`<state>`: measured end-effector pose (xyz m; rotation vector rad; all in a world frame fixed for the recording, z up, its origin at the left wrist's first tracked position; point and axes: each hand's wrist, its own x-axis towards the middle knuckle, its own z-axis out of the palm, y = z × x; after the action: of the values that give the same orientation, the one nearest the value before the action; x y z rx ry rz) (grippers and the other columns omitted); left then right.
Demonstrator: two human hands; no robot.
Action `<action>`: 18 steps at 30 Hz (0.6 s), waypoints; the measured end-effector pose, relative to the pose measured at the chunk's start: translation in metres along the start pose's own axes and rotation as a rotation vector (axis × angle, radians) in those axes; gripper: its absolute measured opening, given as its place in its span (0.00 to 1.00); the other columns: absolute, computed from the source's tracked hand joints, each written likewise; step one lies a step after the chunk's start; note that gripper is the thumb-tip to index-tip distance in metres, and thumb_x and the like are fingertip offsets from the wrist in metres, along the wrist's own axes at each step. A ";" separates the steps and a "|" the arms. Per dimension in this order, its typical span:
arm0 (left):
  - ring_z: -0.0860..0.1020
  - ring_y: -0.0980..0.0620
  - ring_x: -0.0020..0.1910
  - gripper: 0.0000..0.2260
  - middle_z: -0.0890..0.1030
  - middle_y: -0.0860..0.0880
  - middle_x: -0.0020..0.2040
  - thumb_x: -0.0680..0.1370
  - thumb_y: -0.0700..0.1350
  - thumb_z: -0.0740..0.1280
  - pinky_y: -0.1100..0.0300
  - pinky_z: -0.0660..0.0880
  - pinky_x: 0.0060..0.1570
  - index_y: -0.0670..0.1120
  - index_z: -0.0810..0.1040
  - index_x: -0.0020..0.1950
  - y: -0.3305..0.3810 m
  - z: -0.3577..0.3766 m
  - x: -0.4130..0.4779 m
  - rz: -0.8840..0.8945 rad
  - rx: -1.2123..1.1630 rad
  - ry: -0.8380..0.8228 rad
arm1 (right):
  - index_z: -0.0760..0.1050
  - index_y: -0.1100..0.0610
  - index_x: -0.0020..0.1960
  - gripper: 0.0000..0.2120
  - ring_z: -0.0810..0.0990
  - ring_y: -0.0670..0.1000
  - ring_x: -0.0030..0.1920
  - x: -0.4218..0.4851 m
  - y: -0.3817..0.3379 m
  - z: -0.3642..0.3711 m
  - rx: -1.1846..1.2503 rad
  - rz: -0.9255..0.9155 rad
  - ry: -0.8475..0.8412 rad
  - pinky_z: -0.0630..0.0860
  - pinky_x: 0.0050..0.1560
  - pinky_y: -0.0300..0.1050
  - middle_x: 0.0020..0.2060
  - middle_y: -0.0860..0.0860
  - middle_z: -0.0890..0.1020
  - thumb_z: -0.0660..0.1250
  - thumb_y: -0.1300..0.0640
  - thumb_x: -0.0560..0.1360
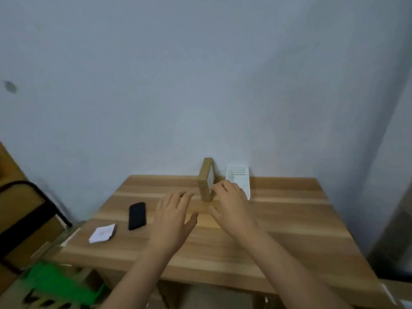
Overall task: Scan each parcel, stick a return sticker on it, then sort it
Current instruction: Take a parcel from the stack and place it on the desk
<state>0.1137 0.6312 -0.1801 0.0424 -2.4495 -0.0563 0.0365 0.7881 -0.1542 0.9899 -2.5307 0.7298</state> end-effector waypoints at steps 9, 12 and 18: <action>0.74 0.49 0.51 0.18 0.77 0.51 0.52 0.73 0.53 0.64 0.58 0.67 0.52 0.49 0.73 0.61 -0.146 -0.031 0.006 0.060 0.036 0.069 | 0.71 0.53 0.65 0.20 0.69 0.50 0.63 0.064 -0.100 0.075 -0.029 -0.004 0.002 0.64 0.63 0.42 0.61 0.48 0.72 0.66 0.56 0.74; 0.76 0.49 0.51 0.20 0.77 0.52 0.52 0.71 0.49 0.73 0.58 0.67 0.53 0.49 0.74 0.60 -0.168 -0.018 0.015 0.073 0.002 0.049 | 0.71 0.53 0.65 0.20 0.69 0.50 0.62 0.077 -0.103 0.090 -0.039 0.015 -0.012 0.65 0.63 0.42 0.60 0.47 0.72 0.66 0.57 0.74; 0.76 0.51 0.50 0.19 0.78 0.53 0.51 0.69 0.49 0.76 0.56 0.73 0.52 0.48 0.78 0.58 -0.176 0.031 0.049 0.084 -0.061 -0.015 | 0.70 0.53 0.66 0.20 0.69 0.50 0.62 0.112 -0.064 0.110 -0.087 0.093 -0.058 0.66 0.63 0.43 0.60 0.48 0.72 0.65 0.56 0.75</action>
<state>0.0590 0.4539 -0.1824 -0.0880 -2.4601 -0.0951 -0.0101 0.6257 -0.1693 0.8820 -2.6500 0.6192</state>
